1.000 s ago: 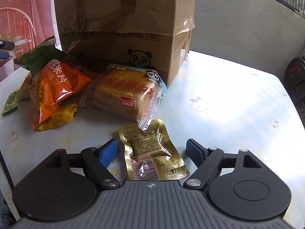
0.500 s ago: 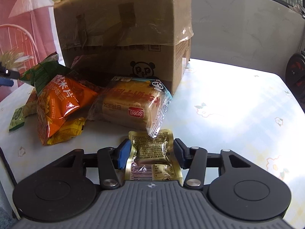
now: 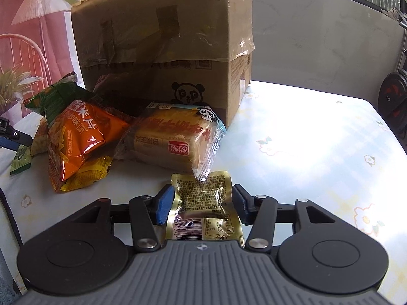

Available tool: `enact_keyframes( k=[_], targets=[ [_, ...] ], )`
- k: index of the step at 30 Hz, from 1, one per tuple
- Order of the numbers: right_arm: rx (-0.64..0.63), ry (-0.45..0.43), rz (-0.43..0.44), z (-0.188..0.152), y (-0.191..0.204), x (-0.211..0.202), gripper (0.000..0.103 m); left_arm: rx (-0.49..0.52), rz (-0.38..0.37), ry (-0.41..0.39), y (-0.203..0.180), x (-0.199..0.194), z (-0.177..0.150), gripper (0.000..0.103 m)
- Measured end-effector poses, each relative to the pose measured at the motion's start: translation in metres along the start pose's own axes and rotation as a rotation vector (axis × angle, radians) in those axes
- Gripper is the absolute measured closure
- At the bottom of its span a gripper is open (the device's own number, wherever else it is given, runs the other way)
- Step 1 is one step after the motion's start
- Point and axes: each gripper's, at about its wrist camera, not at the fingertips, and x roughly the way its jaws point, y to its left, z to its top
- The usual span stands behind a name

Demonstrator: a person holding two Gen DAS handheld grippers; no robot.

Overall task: Organize snacks
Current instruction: 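Grasp the gold sachet with right tool while left tool grasps green pastry packet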

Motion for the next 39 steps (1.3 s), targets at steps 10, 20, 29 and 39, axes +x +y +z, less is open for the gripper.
enact_keyframes(
  k=[10, 20, 29, 39],
  targets=[
    [0.001, 0.0, 0.0, 0.0, 0.0, 0.0, 0.05, 0.034, 0.037, 0.054, -0.008, -0.003, -0.006, 0.034],
    [0.001, 0.0, 0.0, 0.0, 0.0, 0.0, 0.05, 0.012, 0.108, 0.079, 0.001, -0.009, -0.003, 0.033],
    [0.003, 0.0, 0.0, 0.0, 0.0, 0.0, 0.049, -0.014, 0.154, 0.066, 0.008, 0.0, 0.001, 0.033],
    [0.002, 0.0, -0.001, 0.0, 0.0, 0.0, 0.049, -0.037, 0.152, 0.044, 0.016, -0.001, 0.005, 0.06]
  ],
)
